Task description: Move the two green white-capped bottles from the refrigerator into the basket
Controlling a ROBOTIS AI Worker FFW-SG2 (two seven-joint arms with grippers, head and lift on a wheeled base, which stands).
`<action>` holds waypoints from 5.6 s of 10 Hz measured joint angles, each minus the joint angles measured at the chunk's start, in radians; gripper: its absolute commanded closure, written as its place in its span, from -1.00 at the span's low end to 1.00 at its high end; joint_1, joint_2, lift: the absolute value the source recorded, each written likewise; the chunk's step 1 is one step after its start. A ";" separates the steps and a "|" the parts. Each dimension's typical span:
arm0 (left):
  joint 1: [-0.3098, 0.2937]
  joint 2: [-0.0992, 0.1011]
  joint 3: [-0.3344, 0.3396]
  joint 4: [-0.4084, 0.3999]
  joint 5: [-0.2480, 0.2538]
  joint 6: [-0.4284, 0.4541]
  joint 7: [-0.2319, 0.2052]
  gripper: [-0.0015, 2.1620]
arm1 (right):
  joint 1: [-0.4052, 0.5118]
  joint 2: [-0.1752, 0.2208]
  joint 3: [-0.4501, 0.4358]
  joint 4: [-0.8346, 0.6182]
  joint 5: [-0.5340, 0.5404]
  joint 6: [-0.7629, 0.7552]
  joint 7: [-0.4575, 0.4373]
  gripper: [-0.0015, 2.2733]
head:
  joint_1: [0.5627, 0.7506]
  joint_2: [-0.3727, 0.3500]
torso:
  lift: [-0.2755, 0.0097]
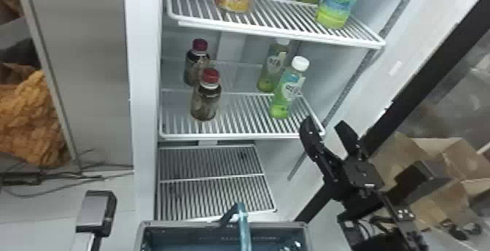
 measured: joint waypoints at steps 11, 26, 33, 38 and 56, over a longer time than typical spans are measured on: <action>0.002 0.000 0.000 0.000 0.000 0.002 0.000 0.05 | -0.307 -0.039 0.003 0.355 0.130 -0.099 0.006 -0.71 | 0.41 -0.94 | -0.92; -0.020 0.002 -0.018 0.000 0.008 -0.005 0.000 0.05 | -0.588 -0.080 0.059 0.709 0.148 -0.145 0.006 -0.71 | 0.41 -0.94 | -0.92; -0.018 0.002 -0.017 0.000 0.011 -0.009 0.000 0.05 | -0.666 -0.100 0.116 0.796 0.114 -0.206 0.012 -0.21 | 0.41 -0.94 | -0.92; -0.010 0.003 -0.012 0.000 0.011 -0.010 -0.002 0.05 | -0.572 -0.098 0.093 0.619 0.081 -0.130 0.026 -0.21 | 0.41 -0.94 | -0.92; -0.008 0.002 -0.009 -0.002 0.001 -0.007 -0.001 0.05 | -0.043 -0.065 -0.012 -0.259 0.011 0.493 0.143 -0.21 | 0.41 -0.94 | -0.92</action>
